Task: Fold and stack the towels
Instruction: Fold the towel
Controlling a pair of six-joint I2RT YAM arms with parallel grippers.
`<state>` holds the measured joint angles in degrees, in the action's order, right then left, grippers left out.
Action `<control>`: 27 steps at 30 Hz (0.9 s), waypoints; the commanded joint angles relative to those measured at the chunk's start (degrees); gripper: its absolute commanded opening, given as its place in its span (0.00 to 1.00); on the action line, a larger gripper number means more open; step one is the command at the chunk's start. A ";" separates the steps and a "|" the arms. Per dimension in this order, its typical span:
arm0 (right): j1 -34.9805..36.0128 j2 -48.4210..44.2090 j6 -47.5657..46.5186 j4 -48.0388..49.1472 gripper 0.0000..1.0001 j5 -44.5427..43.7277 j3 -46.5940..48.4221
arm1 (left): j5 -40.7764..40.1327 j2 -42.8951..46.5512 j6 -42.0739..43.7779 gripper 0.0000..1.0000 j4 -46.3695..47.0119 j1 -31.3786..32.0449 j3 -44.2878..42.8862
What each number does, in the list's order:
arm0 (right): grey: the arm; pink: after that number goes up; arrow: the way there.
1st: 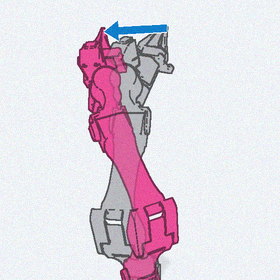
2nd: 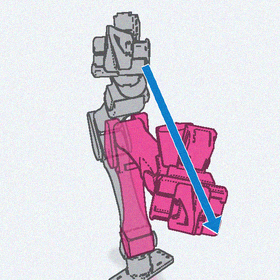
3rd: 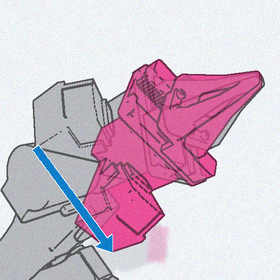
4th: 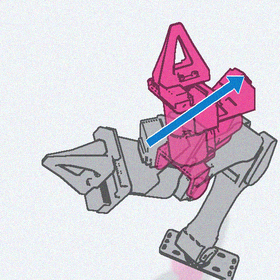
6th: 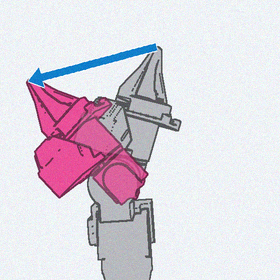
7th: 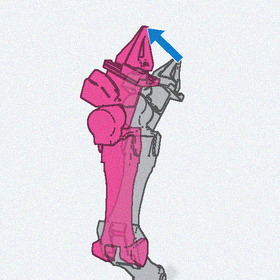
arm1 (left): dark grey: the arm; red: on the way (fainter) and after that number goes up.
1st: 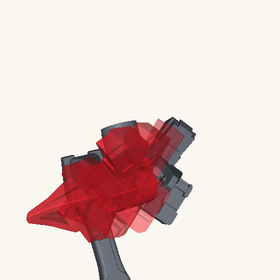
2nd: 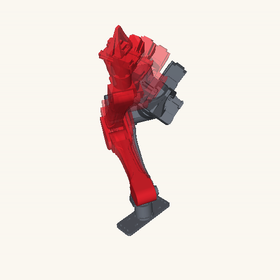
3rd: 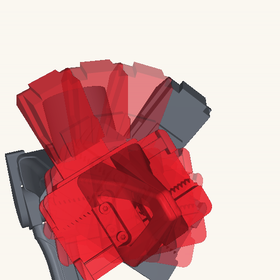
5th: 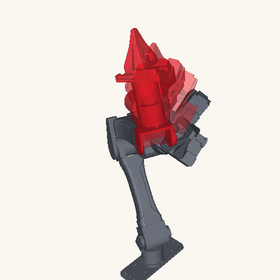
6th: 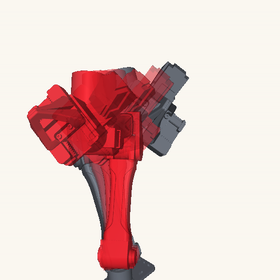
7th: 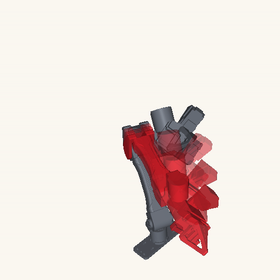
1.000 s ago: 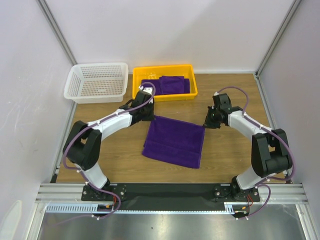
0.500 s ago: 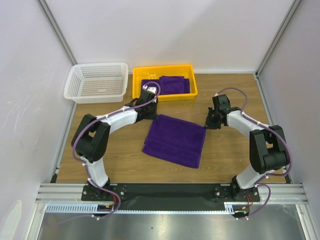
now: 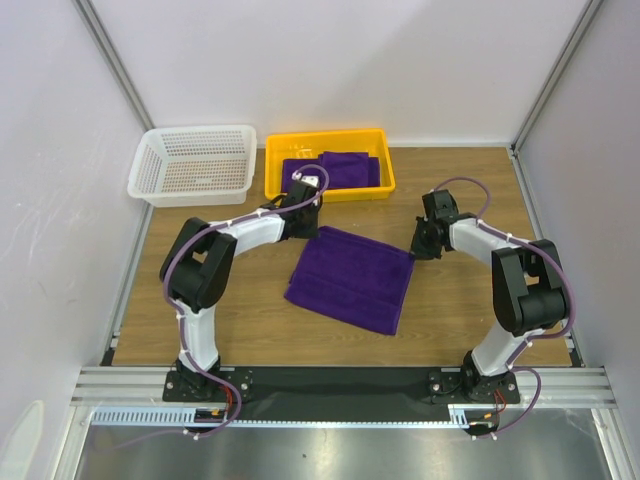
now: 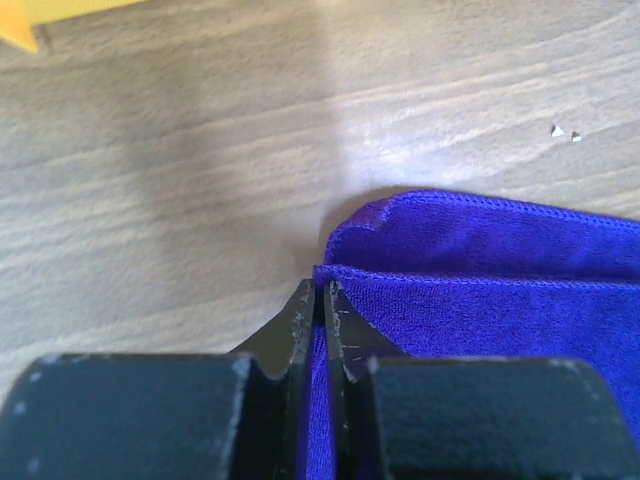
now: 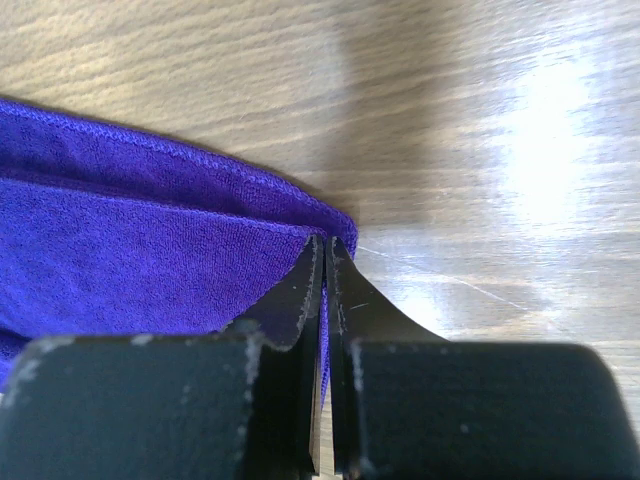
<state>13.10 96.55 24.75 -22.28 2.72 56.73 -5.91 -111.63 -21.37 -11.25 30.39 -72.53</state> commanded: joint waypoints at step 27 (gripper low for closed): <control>-1.15 -0.40 1.00 -1.89 0.37 0.35 1.98 | 10.31 -7.80 10.20 0.56 6.85 -0.07 -7.62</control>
<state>12.23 97.30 25.04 -24.77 2.50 58.43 1.74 -117.69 -12.60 -6.37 30.37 -77.21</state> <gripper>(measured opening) 0.371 0.572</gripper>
